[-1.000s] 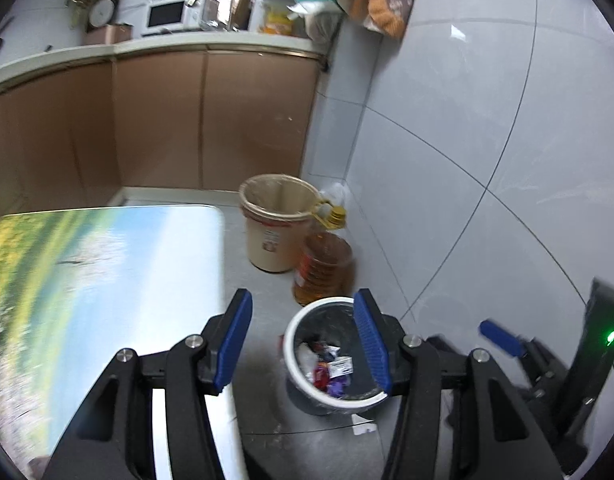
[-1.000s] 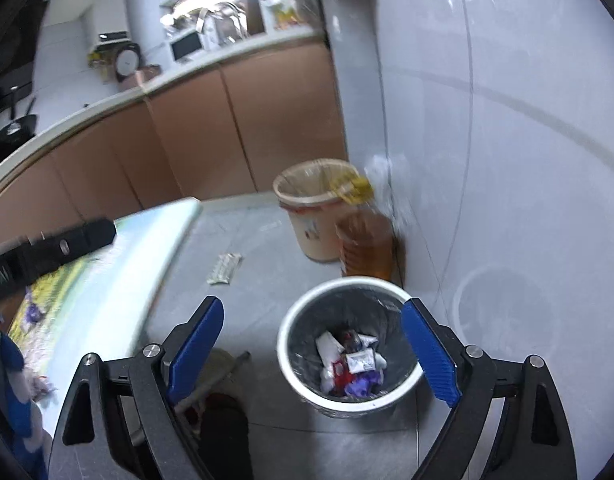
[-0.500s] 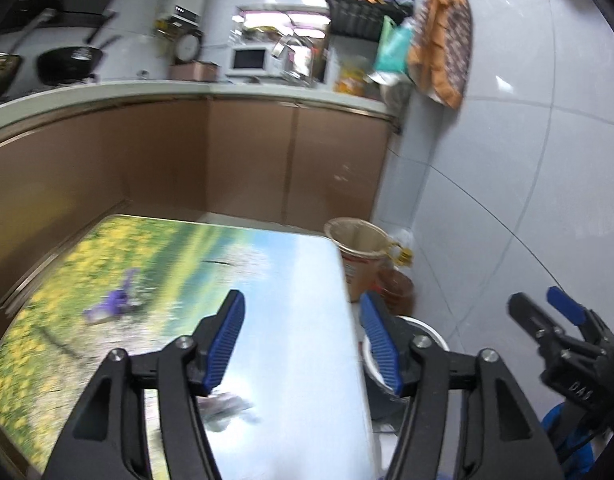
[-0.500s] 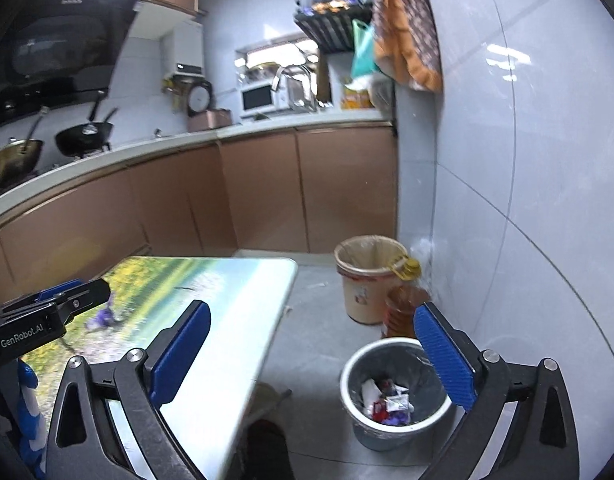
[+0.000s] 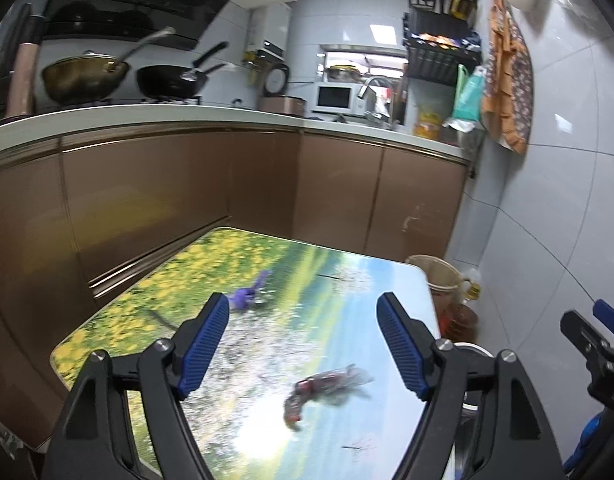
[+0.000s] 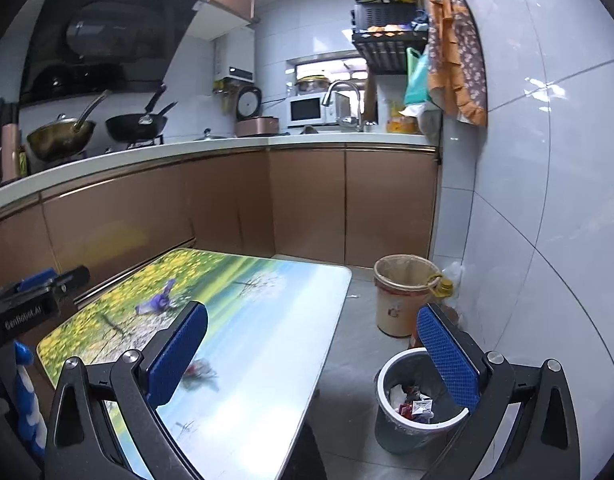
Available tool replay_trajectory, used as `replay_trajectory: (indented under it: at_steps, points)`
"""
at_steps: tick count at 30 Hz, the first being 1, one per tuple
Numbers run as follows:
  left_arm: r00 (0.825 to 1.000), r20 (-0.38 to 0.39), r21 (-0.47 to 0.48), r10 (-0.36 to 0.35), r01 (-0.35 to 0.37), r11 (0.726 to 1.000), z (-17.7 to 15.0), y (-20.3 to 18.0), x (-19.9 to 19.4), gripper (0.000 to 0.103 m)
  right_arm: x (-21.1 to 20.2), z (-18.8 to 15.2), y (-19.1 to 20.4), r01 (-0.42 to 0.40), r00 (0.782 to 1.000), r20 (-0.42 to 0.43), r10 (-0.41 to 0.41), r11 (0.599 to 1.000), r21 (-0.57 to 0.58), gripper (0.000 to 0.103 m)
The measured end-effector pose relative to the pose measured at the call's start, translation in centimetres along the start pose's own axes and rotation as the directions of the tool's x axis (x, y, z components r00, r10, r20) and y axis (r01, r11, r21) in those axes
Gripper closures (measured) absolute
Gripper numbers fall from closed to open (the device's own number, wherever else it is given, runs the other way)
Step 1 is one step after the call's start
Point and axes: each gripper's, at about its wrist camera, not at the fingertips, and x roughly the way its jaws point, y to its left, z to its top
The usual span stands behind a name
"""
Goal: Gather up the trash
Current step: 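Move both grippers back over the table toward the remaining trash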
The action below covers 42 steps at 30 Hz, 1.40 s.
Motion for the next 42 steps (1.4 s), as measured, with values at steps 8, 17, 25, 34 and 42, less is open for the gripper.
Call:
replay_trajectory:
  at_steps: [8, 17, 25, 34, 42]
  points:
    - [0.999, 0.019, 0.006, 0.033, -0.033, 0.999, -0.8, 0.7, -2.4, 0.026, -2.5, -0.9, 2.0, -0.045, 0.998, 0.033, 0.046, 0.999, -0.02, 0.0]
    - [0.998, 0.039, 0.034, 0.051, -0.052, 0.998, -1.5, -0.5, -3.7, 0.026, -3.2, -1.3, 2.8, -0.022, 1.0, 0.015, 0.023, 0.999, -0.038, 0.0]
    - [0.997, 0.051, 0.054, 0.065, -0.068, 0.996, -2.3, -1.5, -4.2, 0.025, -3.7, -2.0, 3.1, 0.012, 1.0, 0.002, -0.011, 0.997, -0.077, 0.0]
    - [0.994, 0.079, 0.045, 0.076, -0.08, 0.996, -2.6, -1.9, -4.8, 0.025, -4.0, -2.1, 2.8, 0.019, 1.0, 0.005, -0.018, 0.997, -0.074, 0.0]
    - [0.998, 0.027, 0.069, 0.057, -0.058, 0.996, -3.1, -1.8, -4.0, 0.025, -3.5, -2.3, 3.2, 0.011, 1.0, -0.009, -0.011, 0.996, -0.086, 0.0]
